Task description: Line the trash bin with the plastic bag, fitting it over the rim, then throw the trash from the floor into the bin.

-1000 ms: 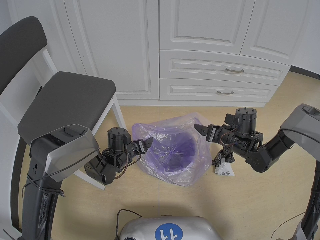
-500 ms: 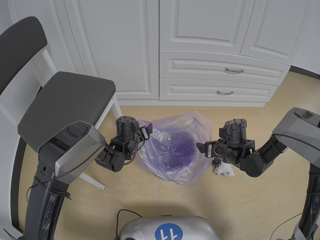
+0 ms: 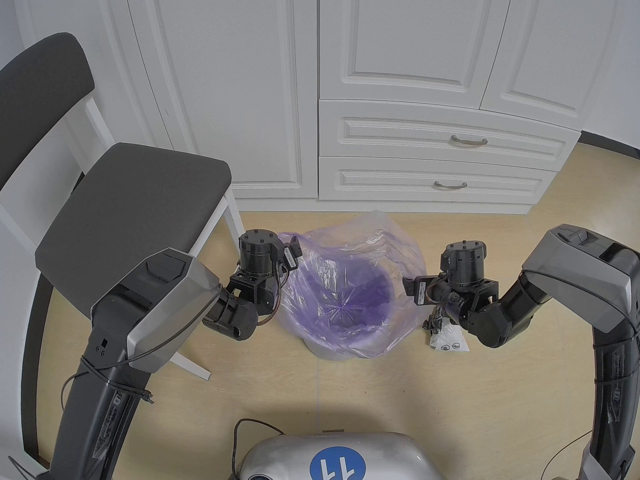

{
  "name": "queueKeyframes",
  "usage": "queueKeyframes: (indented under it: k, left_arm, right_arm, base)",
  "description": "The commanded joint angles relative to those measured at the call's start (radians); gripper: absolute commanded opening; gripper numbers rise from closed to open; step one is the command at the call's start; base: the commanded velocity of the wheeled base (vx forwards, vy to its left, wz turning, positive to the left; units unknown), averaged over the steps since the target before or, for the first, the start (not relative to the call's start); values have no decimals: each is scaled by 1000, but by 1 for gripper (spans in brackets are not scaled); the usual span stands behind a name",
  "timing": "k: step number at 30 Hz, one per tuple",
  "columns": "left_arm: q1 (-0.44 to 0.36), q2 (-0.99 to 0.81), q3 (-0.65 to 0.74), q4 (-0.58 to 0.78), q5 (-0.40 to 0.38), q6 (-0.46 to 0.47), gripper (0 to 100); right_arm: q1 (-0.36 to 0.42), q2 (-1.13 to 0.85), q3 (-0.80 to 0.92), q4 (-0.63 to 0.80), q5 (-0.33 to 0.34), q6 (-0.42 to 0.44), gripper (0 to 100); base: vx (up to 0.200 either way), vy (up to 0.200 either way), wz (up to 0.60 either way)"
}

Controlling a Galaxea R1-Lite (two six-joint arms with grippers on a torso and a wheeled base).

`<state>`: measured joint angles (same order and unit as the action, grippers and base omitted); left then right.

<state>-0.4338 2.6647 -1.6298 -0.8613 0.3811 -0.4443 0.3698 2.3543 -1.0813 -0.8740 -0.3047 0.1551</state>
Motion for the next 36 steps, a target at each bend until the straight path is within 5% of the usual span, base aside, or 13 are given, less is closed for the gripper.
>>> queueKeyframes:
  k: [1,16,18,23,36]
  left_arm:
    - [-8,9,-9,-18,-5,1,100]
    - [64,106,-145,45,-73,-14,100]
    - [73,156,-239,71,-71,-14,100]
    - [72,182,-295,128,-73,-16,100]
    - [69,244,-370,231,-103,-16,100]
  right_arm:
    - [-68,63,-74,-2,6,3,100]
    - [-66,292,-336,20,68,293,100]
    - [-65,292,-361,79,127,379,100]
    - [-72,300,-488,260,130,491,100]
    - [-83,382,-721,489,59,569,100]
  base:
    - [0,0,0]
    - [0,0,0]
    - [0,0,0]
    - [0,0,0]
    - [0,0,0]
